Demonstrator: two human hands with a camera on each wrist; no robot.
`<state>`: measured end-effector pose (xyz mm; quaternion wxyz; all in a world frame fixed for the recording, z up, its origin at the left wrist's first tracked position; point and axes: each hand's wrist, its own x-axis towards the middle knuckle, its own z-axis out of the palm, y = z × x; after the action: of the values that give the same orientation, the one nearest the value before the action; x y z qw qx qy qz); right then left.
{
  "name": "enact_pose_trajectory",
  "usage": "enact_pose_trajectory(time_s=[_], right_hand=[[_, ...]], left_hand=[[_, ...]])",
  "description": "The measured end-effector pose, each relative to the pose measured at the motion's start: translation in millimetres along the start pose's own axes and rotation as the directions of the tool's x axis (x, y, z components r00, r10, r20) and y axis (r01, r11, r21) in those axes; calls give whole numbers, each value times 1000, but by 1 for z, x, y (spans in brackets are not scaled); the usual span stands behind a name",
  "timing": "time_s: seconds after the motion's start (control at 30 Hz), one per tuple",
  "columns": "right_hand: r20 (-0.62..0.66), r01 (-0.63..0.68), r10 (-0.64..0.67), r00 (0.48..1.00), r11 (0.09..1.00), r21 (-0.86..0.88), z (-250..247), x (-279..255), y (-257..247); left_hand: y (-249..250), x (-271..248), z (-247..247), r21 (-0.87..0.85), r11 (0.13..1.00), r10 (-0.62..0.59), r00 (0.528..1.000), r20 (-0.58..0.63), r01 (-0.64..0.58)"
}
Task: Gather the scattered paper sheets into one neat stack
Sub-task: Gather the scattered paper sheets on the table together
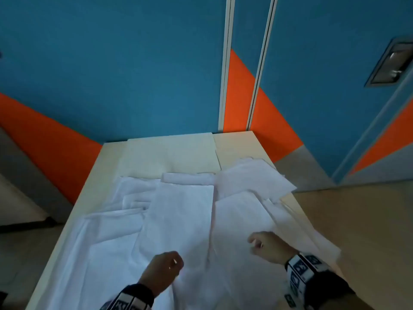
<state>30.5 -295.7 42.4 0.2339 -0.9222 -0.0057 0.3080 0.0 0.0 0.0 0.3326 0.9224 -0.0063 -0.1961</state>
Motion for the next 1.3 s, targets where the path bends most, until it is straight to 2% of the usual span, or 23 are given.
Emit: enact_pose_trajectory(time_s=[0.03,0.1,0.2,0.27,0.37,0.47,0.53,0.6,0.7,0.8,0.87,0.93,1.03,1.2,1.27,1.3], right_hand=[[-61,-14,15,998,1000,7,-1,9,3],[-154,-75,79,985,997,38,-3,24,9],[-238,-204,212,948,977,59,-1,41,19],[-294,-317,318,901,947,52,-1,45,28],[-319,-446,457,831,888,112,-2,49,41],[-284,-486,499,819,866,119,0,54,47],[-244,-449,493,835,867,216,1,58,47],[-223,-404,478,850,861,308,2,61,46],[-249,-329,435,865,868,373,7,63,39],[-284,-236,373,883,877,419,15,67,30],[-274,-165,348,897,836,524,21,68,22],[-240,-88,313,919,756,649,23,66,10],[-189,-48,260,947,696,716,25,64,-6],[-37,-98,218,975,574,813,40,77,-13],[-35,-117,239,970,595,795,42,76,-19],[-49,-121,253,966,614,780,42,75,-21]], left_hand=[[-2,11,2,32,999,22,997,-77,-20],[-1,23,-3,35,998,-51,975,-215,59],[-5,37,-12,80,963,-220,924,-313,257],[-9,42,-19,78,919,-332,865,-376,387],[-14,50,-31,-56,853,-496,772,-397,520],[-20,58,-36,-96,794,-592,729,-344,600],[-23,64,-37,-160,799,-598,741,-306,579],[-21,69,-35,-235,821,-569,775,-274,519],[-13,71,-28,-255,860,-499,830,-247,442],[-5,68,-18,-315,848,-495,850,-179,427],[-2,66,-11,-348,837,-485,867,-117,421],[1,64,-6,-397,822,-460,887,-41,408],[8,62,1,-403,825,-427,904,18,397],[17,60,19,-265,887,-379,924,46,377],[23,56,19,-229,913,-351,936,-22,337],[25,53,16,-242,919,-345,932,-111,312]])
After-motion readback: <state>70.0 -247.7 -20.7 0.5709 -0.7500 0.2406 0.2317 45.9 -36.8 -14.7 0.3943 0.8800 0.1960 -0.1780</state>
